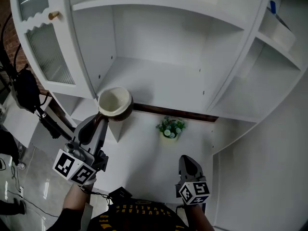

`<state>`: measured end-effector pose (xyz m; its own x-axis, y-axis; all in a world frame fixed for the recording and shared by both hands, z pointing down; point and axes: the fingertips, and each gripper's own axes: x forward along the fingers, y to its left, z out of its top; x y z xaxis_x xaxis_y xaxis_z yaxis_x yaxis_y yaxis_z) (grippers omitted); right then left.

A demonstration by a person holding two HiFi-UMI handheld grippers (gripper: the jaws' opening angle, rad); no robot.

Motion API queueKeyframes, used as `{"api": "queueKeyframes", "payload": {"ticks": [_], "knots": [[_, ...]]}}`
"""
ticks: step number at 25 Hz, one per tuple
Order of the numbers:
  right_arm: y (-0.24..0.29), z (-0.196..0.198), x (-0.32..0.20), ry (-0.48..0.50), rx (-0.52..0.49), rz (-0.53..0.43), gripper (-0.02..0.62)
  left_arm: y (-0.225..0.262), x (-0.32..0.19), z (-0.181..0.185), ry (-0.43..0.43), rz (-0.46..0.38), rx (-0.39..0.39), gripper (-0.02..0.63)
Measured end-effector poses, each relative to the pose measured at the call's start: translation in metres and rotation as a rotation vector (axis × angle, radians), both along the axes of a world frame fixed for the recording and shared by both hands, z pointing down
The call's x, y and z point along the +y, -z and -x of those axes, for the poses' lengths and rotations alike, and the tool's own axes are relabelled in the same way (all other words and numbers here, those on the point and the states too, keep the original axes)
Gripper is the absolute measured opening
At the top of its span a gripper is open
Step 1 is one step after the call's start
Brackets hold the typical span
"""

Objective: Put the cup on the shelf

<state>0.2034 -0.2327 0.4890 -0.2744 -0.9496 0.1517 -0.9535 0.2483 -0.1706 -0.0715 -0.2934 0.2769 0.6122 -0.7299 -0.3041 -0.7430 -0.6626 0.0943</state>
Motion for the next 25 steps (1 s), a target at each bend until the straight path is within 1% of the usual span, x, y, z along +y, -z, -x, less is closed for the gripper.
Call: {"api": "queueKeyframes", "payload": {"ticks": [6,11,20,25], "knots": [[0.000,-0.007,-0.010,0.025,-0.018,-0.008,0.005,0.013,-0.010,-0.013,0.035,-0.021,-0.015,0.049],[-0.001,-0.013,-0.013,0.030,-0.024,-0.010,0.005,0.020,-0.025,-0.023,0.052,-0.025,-0.011,0.049],[-0.007,-0.030,-0.004,-0.008,-0.034,0.001,0.005,0.025,-0.052,-0.039,0.071,-0.026,-0.026,0.049],[-0.010,-0.038,0.004,-0.031,-0.036,0.009,0.005,0.019,-0.070,-0.044,0.102,-0.004,-0.036,0.049]]}}
